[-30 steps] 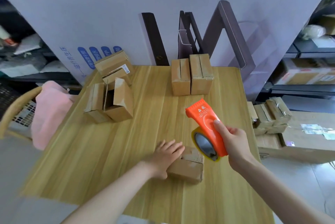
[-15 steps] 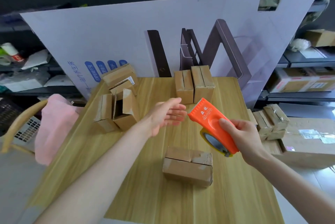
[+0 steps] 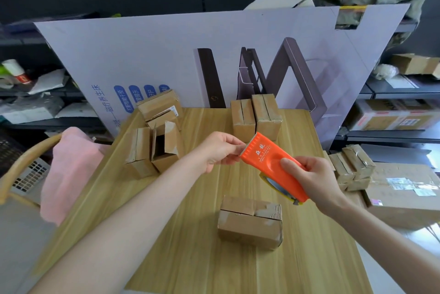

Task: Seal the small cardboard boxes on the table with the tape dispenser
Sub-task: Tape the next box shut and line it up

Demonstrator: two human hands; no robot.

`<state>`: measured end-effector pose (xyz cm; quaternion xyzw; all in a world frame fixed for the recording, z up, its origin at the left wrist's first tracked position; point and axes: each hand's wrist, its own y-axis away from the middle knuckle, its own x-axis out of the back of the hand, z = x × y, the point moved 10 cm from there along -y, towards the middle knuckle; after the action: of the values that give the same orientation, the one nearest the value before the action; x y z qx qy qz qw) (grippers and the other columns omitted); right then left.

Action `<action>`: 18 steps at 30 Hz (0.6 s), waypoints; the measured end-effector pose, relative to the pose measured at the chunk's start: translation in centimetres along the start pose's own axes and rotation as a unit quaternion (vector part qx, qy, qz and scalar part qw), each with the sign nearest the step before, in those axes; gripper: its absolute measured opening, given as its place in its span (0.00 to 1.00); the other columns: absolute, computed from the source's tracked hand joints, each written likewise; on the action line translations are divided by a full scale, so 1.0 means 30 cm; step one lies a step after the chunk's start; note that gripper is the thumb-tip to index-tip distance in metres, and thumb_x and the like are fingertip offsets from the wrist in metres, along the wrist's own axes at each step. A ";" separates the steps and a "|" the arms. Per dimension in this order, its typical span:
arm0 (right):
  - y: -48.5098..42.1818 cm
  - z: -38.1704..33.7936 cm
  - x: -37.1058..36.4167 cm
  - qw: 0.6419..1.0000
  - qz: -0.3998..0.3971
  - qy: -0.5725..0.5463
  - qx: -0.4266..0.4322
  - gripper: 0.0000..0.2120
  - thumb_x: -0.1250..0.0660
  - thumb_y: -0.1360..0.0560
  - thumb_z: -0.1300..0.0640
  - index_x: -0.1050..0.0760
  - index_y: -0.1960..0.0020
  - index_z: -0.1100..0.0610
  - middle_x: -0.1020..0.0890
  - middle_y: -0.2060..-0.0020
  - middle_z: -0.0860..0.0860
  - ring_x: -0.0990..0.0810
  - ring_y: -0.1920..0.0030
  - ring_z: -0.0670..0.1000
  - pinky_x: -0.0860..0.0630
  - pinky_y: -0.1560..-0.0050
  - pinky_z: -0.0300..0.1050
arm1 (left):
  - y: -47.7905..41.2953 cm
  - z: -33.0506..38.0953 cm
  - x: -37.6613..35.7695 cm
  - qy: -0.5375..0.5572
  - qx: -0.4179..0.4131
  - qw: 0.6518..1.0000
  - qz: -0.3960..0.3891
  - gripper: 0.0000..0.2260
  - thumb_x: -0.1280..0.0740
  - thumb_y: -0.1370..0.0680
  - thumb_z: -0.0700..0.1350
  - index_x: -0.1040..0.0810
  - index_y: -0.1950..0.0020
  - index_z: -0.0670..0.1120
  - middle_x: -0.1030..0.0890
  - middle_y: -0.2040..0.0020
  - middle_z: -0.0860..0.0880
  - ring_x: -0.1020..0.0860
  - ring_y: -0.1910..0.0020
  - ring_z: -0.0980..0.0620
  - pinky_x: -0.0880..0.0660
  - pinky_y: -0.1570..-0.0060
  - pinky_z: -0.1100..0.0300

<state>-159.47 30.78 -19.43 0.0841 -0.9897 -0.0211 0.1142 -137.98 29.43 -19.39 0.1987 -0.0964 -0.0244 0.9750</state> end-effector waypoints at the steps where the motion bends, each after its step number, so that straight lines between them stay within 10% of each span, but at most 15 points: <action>1: 0.000 -0.008 -0.001 1.000 0.003 0.004 0.005 0.12 0.29 0.26 0.51 0.18 0.64 0.57 0.19 0.75 0.58 0.22 0.79 0.56 0.27 0.82 0.44 | -0.002 0.003 0.001 0.005 0.003 1.000 0.003 0.03 0.27 0.27 0.43 0.19 0.60 0.45 0.18 0.69 0.52 0.21 0.70 0.59 0.25 0.71 0.66; 13: -0.017 -0.089 -0.024 0.996 0.013 0.083 0.036 0.11 0.28 0.28 0.48 0.19 0.63 0.55 0.19 0.75 0.54 0.21 0.79 0.57 0.25 0.83 0.50 | -0.055 0.027 0.063 -0.041 -0.005 0.991 0.127 0.07 0.32 0.24 0.35 0.22 0.62 0.42 0.20 0.65 0.47 0.23 0.66 0.55 0.27 0.72 0.66; 18: -0.005 -0.029 0.044 0.993 -0.001 0.120 0.004 0.14 0.27 0.30 0.48 0.19 0.66 0.57 0.20 0.76 0.56 0.22 0.80 0.57 0.26 0.84 0.49 | -0.050 -0.001 0.226 -0.114 -0.014 0.970 0.214 0.05 0.27 0.27 0.39 0.19 0.62 0.45 0.18 0.63 0.48 0.22 0.63 0.51 0.22 0.54 0.55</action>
<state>-160.50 30.40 -18.31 0.0872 -0.9687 -0.0070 0.2322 -131.36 27.47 -18.80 0.1559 -0.2467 0.1612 0.9428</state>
